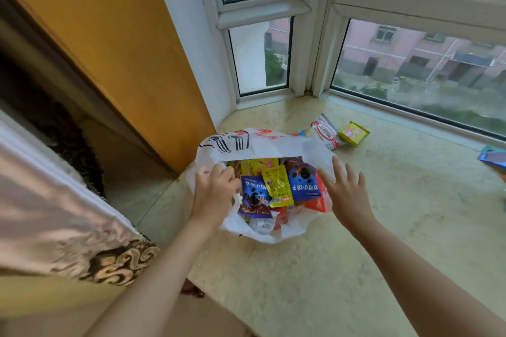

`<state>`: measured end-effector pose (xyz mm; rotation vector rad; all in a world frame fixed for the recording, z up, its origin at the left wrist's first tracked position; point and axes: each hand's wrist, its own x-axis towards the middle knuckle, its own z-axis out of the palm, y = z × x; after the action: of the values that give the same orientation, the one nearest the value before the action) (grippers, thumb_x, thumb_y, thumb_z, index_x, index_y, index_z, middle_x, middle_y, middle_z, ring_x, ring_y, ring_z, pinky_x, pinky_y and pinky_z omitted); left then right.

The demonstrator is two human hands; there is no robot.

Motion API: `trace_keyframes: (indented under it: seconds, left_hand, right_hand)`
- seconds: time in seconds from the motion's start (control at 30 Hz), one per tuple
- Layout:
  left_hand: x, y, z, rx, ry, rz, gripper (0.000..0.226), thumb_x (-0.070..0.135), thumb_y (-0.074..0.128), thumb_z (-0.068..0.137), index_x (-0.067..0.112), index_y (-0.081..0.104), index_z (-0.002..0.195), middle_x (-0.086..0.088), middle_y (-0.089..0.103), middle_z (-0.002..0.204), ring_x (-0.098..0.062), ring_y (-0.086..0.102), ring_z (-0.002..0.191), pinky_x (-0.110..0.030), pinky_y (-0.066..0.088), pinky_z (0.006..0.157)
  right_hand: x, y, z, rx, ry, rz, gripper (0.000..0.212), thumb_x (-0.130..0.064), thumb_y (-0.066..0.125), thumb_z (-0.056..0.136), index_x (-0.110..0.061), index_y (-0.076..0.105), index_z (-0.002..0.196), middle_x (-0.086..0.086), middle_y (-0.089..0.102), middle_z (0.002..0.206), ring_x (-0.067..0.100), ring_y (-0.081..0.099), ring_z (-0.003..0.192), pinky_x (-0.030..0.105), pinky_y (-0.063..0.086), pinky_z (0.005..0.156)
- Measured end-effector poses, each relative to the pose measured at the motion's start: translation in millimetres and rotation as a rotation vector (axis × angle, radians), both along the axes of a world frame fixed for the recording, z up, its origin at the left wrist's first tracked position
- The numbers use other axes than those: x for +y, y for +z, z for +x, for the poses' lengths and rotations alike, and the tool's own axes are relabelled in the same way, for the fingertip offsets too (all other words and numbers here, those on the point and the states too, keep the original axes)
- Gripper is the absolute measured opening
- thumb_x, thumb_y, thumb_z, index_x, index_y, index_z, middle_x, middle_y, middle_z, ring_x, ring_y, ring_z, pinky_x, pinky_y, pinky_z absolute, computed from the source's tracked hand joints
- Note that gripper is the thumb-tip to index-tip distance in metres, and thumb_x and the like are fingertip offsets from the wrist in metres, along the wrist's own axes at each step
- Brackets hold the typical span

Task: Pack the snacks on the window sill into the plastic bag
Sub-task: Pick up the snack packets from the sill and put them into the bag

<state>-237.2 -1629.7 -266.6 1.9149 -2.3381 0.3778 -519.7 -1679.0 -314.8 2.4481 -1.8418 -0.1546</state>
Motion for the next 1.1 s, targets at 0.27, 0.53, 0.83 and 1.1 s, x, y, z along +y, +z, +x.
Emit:
trace_keyframes:
  seconds: [0.27,0.53,0.83,1.1]
  left_hand:
    - [36.0,10.2,-47.9,1.038,0.822,-0.069,0.039,-0.001,0.073,0.059,0.018,0.042,0.072,0.009,0.042,0.063,-0.024,0.042,0.059,-0.036,0.035,0.061]
    - [23.5,15.5,-87.0,1.826,0.944,0.307,0.022,0.015,0.039,0.099,0.015,0.06,0.105,-0.001,0.062,0.108,-0.016,0.056,0.1,-0.027,0.045,0.09]
    - [-4.0,94.3,-61.7,1.984,0.799,0.497,0.042,0.015,0.032,0.095,-0.006,0.068,0.101,-0.014,0.074,0.075,-0.02,0.07,0.064,-0.023,0.054,0.057]
    - [-40.9,150.6,-14.8,1.886,0.558,0.625,0.044,0.038,0.034,0.099,0.013,0.07,0.099,-0.009,0.071,0.101,-0.028,0.064,0.099,-0.047,0.044,0.097]
  right_hand:
    - [-12.9,-4.4,4.0,-0.014,-0.08,0.061,0.076,0.006,0.063,0.066,-0.024,0.049,0.134,0.024,0.039,0.143,0.038,0.061,0.079,0.049,0.049,0.065]
    - [-24.3,-4.8,13.5,-0.11,-0.278,0.15,0.077,-0.002,0.048,0.085,-0.02,0.012,0.15,0.007,0.055,0.1,0.025,0.059,0.075,0.03,0.039,0.055]
    - [-59.0,74.6,44.5,-1.202,-1.042,0.59,0.045,0.002,0.08,0.066,0.008,0.054,0.102,0.017,0.058,0.078,0.027,0.057,0.073,0.036,0.046,0.066]
    - [-83.4,139.4,61.3,-1.48,-0.824,0.829,0.017,-0.015,0.054,0.094,-0.002,0.062,0.101,0.004,0.074,0.076,0.017,0.065,0.084,0.034,0.041,0.09]
